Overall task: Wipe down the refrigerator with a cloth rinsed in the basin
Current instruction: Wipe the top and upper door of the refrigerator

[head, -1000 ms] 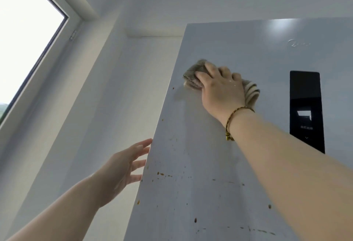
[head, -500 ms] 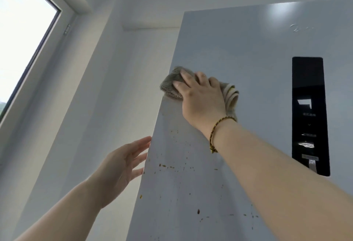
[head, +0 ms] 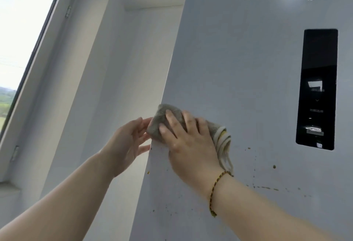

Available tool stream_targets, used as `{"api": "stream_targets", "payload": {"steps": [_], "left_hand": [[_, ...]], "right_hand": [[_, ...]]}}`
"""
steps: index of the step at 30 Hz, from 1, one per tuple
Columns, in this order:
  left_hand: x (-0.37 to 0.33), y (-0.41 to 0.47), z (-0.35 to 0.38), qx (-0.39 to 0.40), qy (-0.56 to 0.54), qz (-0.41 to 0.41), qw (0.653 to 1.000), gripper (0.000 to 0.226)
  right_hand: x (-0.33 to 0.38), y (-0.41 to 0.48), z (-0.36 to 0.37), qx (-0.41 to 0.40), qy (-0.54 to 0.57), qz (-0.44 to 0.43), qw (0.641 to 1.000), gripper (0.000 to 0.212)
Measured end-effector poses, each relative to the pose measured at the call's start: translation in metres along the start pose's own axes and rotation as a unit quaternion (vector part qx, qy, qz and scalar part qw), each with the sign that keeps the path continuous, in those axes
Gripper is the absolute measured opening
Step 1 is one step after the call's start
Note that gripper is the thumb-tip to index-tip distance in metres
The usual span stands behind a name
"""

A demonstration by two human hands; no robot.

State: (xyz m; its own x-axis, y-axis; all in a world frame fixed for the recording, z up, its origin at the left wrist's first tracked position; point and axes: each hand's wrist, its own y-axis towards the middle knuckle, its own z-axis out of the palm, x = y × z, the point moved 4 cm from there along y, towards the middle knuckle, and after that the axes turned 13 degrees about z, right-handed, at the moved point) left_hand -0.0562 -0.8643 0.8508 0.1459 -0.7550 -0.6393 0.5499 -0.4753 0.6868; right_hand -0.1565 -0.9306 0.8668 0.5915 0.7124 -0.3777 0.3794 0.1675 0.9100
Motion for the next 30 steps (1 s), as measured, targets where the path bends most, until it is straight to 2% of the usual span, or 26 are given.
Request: {"api": "stream_targets", "payload": {"steps": [2,4,6,9,11,13,16,19,20,22,24,25,27,30], "left_hand": [[0.000,0.000,0.001,-0.006,-0.008,0.002,1.000,0.039],[-0.001,0.001,0.002,-0.003,-0.010,0.004,1.000,0.038],[-0.001,0.002,0.001,0.001,0.000,0.005,1.000,0.038],[-0.001,0.004,-0.001,0.013,0.032,0.000,0.999,0.040],[-0.001,0.005,-0.002,0.011,0.041,0.003,0.999,0.039],[-0.001,0.003,-0.001,-0.001,0.036,0.005,0.999,0.039],[-0.002,0.002,0.002,-0.006,0.051,0.005,0.999,0.039],[-0.006,0.001,0.005,-0.004,0.074,0.005,0.997,0.036],[-0.007,0.001,0.006,-0.004,0.080,0.006,0.997,0.035],[-0.009,0.000,0.007,-0.002,0.084,0.013,0.996,0.034],[-0.008,-0.002,0.008,0.001,0.089,0.023,0.996,0.034],[-0.007,-0.004,0.010,0.001,0.095,0.027,0.995,0.034],[-0.006,-0.009,0.013,0.001,0.119,0.042,0.992,0.032],[-0.007,-0.014,0.018,0.013,0.155,0.057,0.986,0.027]], "right_hand": [[0.020,-0.032,0.006,0.009,-0.017,-0.095,0.995,0.047],[0.023,-0.039,0.005,0.017,-0.026,-0.150,0.988,0.046],[0.014,-0.023,0.001,-0.007,-0.020,-0.136,0.990,0.041],[-0.007,0.003,-0.007,-0.040,-0.017,-0.024,0.999,0.036],[-0.009,-0.004,-0.005,-0.047,-0.006,0.013,0.999,0.047],[0.006,-0.034,0.002,-0.038,-0.010,-0.030,0.999,0.054],[0.031,-0.081,0.012,0.009,-0.015,-0.134,0.991,0.052],[0.027,-0.076,0.009,-0.008,-0.018,-0.209,0.978,0.036],[0.021,-0.064,0.005,-0.021,-0.018,-0.205,0.978,0.037],[0.001,-0.035,0.000,-0.042,-0.014,-0.129,0.991,0.047],[-0.012,-0.024,-0.006,-0.057,-0.020,-0.053,0.997,0.046],[-0.012,-0.029,-0.007,-0.060,-0.020,-0.046,0.997,0.047],[-0.006,-0.053,-0.005,-0.050,-0.010,-0.078,0.996,0.051],[0.000,-0.086,-0.006,-0.014,-0.037,-0.200,0.979,0.046]]}}
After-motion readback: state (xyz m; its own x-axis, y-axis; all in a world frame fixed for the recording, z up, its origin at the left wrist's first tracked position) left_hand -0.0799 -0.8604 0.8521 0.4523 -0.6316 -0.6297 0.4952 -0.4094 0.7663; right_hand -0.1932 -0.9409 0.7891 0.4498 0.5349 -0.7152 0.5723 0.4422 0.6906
